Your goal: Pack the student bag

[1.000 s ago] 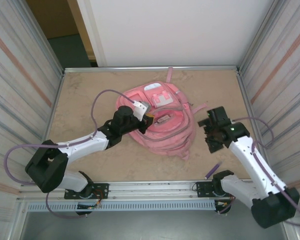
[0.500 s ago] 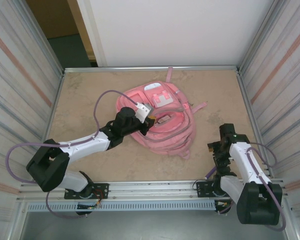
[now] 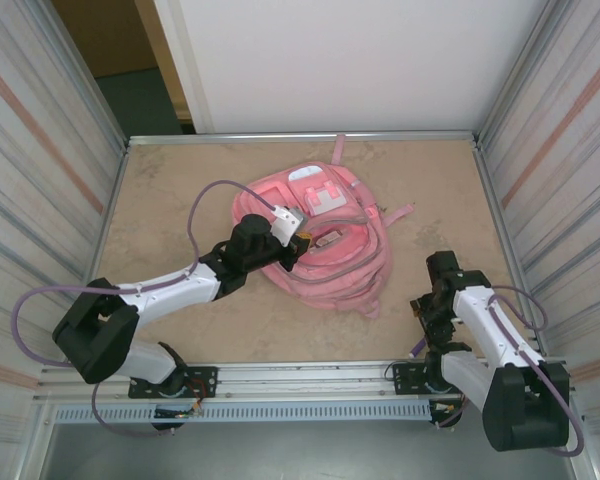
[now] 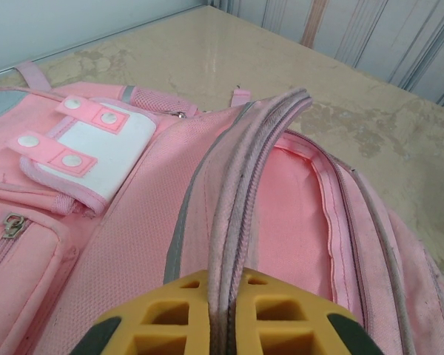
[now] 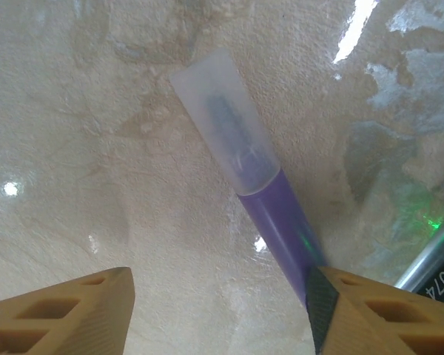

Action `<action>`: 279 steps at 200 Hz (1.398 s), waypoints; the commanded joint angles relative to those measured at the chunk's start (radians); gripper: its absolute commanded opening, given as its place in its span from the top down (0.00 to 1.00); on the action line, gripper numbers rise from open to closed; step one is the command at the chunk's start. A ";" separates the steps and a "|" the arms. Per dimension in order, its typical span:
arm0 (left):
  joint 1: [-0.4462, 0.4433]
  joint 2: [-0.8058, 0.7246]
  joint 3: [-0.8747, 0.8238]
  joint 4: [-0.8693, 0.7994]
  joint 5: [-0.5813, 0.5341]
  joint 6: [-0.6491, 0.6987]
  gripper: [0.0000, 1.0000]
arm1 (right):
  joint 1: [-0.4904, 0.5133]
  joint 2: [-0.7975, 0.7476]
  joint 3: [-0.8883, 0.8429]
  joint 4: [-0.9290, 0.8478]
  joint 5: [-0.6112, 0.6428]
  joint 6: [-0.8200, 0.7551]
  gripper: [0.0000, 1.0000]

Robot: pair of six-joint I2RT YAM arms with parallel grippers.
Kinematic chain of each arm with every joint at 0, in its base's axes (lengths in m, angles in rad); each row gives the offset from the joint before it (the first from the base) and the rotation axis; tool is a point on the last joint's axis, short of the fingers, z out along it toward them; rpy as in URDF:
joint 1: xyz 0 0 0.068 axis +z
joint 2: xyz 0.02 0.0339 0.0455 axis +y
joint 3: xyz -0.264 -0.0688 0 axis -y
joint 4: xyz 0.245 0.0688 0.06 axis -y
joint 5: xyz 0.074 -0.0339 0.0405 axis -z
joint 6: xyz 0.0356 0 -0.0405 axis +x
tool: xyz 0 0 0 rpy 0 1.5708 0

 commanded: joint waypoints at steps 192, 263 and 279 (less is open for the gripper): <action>-0.012 -0.077 0.006 0.003 -0.003 0.005 0.98 | 0.043 0.040 -0.002 -0.084 0.013 0.022 0.22; -0.017 -0.094 0.009 -0.009 -0.004 0.011 0.98 | 0.229 0.061 -0.012 -0.052 0.028 0.204 0.42; -0.017 -0.094 0.010 -0.011 -0.007 0.021 0.98 | 0.250 0.076 -0.034 -0.002 0.006 0.221 0.42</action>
